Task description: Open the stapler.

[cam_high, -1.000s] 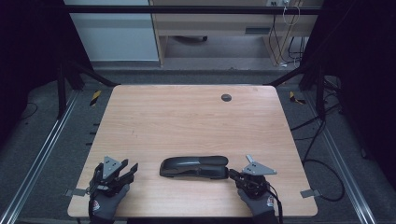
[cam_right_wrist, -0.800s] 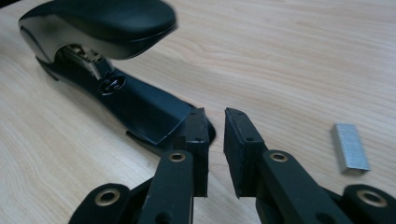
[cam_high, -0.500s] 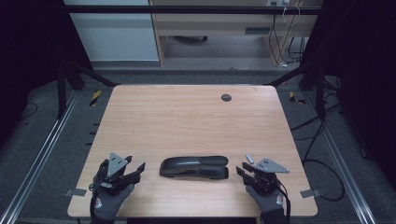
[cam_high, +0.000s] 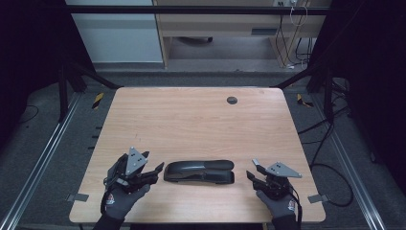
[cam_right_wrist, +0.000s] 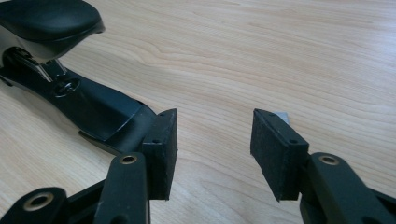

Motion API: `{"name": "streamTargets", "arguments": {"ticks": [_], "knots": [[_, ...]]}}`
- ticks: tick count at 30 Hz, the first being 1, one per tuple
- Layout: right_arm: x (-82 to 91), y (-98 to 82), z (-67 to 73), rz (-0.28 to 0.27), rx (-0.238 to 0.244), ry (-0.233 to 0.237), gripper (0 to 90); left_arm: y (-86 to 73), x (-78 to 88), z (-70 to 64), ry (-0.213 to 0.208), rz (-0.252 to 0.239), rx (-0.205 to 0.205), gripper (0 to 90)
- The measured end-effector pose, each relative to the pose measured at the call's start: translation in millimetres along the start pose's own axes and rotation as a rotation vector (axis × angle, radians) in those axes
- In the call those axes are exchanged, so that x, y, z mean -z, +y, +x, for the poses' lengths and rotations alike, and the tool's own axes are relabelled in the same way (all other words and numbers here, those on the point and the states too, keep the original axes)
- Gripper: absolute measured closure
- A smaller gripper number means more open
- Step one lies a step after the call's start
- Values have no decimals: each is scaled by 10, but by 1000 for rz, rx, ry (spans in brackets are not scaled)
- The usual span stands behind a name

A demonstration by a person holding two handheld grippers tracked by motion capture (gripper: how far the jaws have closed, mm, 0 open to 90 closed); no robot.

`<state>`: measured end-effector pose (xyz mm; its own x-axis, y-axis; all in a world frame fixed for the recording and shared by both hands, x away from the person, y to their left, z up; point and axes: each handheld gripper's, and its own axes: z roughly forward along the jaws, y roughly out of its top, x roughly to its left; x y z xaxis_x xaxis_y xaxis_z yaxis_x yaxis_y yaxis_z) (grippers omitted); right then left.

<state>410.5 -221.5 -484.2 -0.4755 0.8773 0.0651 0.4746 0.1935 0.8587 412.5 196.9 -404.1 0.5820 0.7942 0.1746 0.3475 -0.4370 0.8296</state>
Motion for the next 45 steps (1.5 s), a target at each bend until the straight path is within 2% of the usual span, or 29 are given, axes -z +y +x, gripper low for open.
{"name": "streamTargets", "arguments": {"ticks": [2,3,4,5,7,15,17,20,21,22,23,27,29,32,37,43,44,45], "knots": [[18,-5,-12,-5,-3,-2,516,91,-13,-78,-13,-2,-38,356],[23,-6,-14,-8,-6,1,517,91,-13,-78,-13,-2,-38,356],[24,-7,-15,-10,-6,-1,517,142,-20,-132,-22,8,-73,356],[24,-7,-15,-10,-6,-1,517,142,-20,-132,-22,8,-73,356],[22,-10,-12,-11,-3,2,518,204,-39,-207,-33,21,-122,355],[23,-18,-3,-6,1,0,520,296,-49,-333,-59,22,-184,361],[25,-16,-1,-8,1,2,521,323,-36,-384,-86,21,-210,369],[28,-16,-3,-10,0,3,522,350,-30,-434,-97,28,-247,370],[28,-16,-3,-10,0,3,522,350,-30,-434,-97,28,-247,369],[29,-16,-3,-9,2,1,521,367,-25,-466,-96,33,-272,369],[30,-16,-2,-10,1,2,521,367,-25,-466,-96,33,-272,367],[30,-14,3,-11,5,3,521,384,0,-566,-93,23,-330,363],[31,-13,5,-9,3,3,522,383,0,-587,-90,20,-339,361],[32,-12,4,-11,4,1,521,385,-2,-638,-81,27,-377,358],[34,-8,8,-11,8,1,521,378,-36,-686,-67,37,-401,355],[28,-8,18,-12,9,0,522,371,-113,-778,-32,50,-436,356],[27,-9,16,-13,9,-2,522,374,-134,-818,-12,49,-458,357],[29,-10,14,-14,11,-3,522,375,-145,-840,-9,47,-466,358]]}}
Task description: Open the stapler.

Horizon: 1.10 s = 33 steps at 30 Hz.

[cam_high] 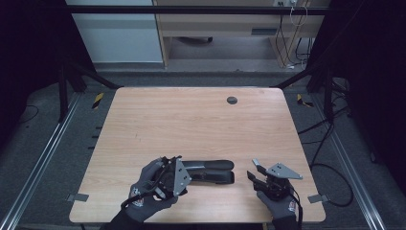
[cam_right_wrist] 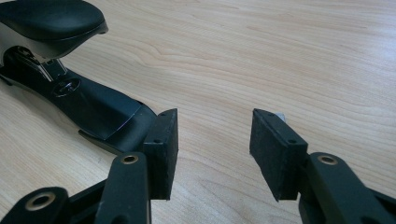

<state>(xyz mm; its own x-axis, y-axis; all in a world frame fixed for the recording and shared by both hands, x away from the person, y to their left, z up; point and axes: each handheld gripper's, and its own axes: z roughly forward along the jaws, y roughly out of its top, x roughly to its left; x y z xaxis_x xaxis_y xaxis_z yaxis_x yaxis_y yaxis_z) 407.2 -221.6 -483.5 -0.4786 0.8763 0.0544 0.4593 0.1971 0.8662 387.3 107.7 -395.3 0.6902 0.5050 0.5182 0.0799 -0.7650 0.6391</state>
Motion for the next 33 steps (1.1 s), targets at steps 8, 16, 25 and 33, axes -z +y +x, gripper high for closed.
{"name": "streamTargets", "arguments": {"ticks": [8,16,25,33], "knots": [[4,-1,0,-3,0,0,523,87,-74,-147,21,0,-53,364],[4,-3,12,-4,-2,3,526,125,-132,-234,36,2,-76,370],[-16,-13,40,4,6,13,539,209,-188,-314,51,9,-129,373],[-20,-13,50,6,11,14,543,290,-254,-380,73,7,-164,376]]}}
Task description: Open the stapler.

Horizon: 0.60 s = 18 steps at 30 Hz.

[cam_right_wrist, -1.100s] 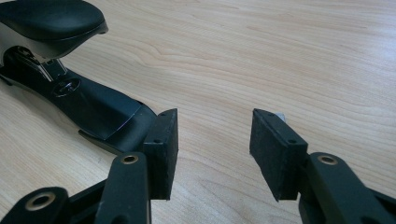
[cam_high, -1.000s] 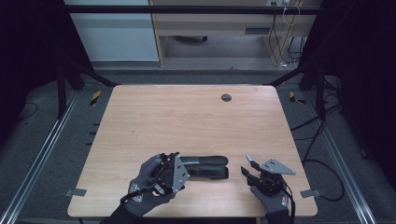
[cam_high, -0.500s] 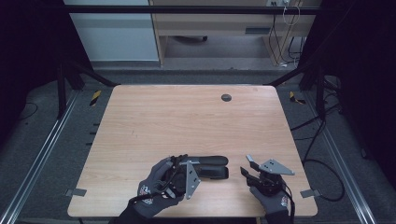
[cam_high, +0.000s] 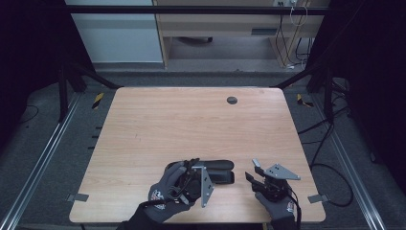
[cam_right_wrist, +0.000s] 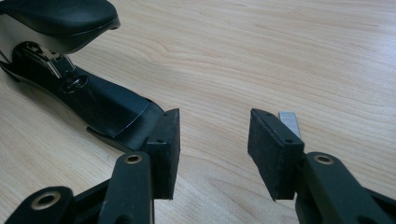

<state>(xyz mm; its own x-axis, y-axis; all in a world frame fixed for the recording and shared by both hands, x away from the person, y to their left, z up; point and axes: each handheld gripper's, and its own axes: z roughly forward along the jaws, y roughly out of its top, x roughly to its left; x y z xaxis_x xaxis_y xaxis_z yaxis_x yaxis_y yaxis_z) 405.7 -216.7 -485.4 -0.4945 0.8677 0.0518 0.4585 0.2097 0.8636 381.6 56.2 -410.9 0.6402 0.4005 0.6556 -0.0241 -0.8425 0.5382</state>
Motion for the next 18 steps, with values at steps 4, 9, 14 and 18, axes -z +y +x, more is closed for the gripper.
{"name": "streamTargets", "arguments": {"ticks": [4,9,14,18], "knots": [[2,0,-3,-2,3,0,544,43,-43,-38,12,12,-31,378],[7,0,-2,-2,-4,1,545,76,-74,-90,31,22,-64,382],[4,-2,1,-1,-3,1,546,92,-108,-136,55,28,-102,385],[4,-5,3,0,-9,1,547,102,-118,-156,61,35,-126,389]]}}
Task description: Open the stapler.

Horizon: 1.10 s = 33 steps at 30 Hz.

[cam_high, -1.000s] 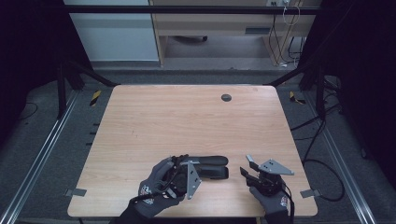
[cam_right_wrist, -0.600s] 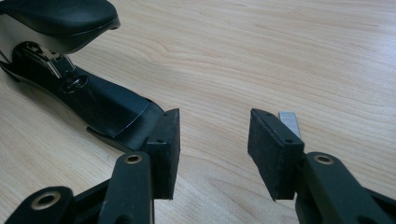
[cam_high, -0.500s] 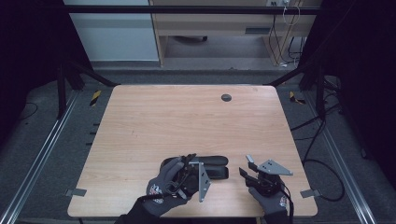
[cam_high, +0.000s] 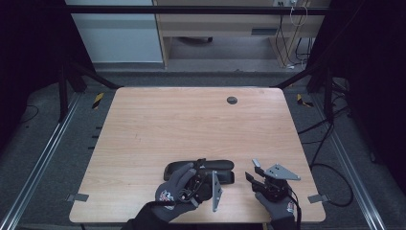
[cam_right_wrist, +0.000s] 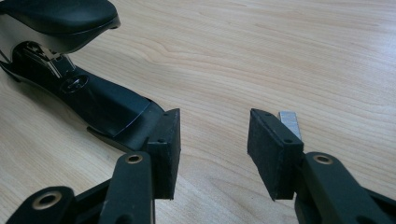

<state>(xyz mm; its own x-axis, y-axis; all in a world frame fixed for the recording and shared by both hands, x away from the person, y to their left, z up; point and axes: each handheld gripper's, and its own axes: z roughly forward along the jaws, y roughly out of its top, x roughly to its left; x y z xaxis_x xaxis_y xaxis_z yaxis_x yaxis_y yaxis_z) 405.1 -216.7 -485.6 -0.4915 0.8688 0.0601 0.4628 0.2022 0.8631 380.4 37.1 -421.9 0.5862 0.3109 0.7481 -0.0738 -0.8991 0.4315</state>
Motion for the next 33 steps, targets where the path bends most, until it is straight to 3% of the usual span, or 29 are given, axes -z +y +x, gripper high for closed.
{"name": "streamTargets", "arguments": {"ticks": [14,33], "knots": [[-11,-24,-6,1,-11,1,632,84,-99,-95,31,9,-62,399],[-2,-26,0,3,-12,7,670,164,-256,-188,29,26,-98,410]]}}
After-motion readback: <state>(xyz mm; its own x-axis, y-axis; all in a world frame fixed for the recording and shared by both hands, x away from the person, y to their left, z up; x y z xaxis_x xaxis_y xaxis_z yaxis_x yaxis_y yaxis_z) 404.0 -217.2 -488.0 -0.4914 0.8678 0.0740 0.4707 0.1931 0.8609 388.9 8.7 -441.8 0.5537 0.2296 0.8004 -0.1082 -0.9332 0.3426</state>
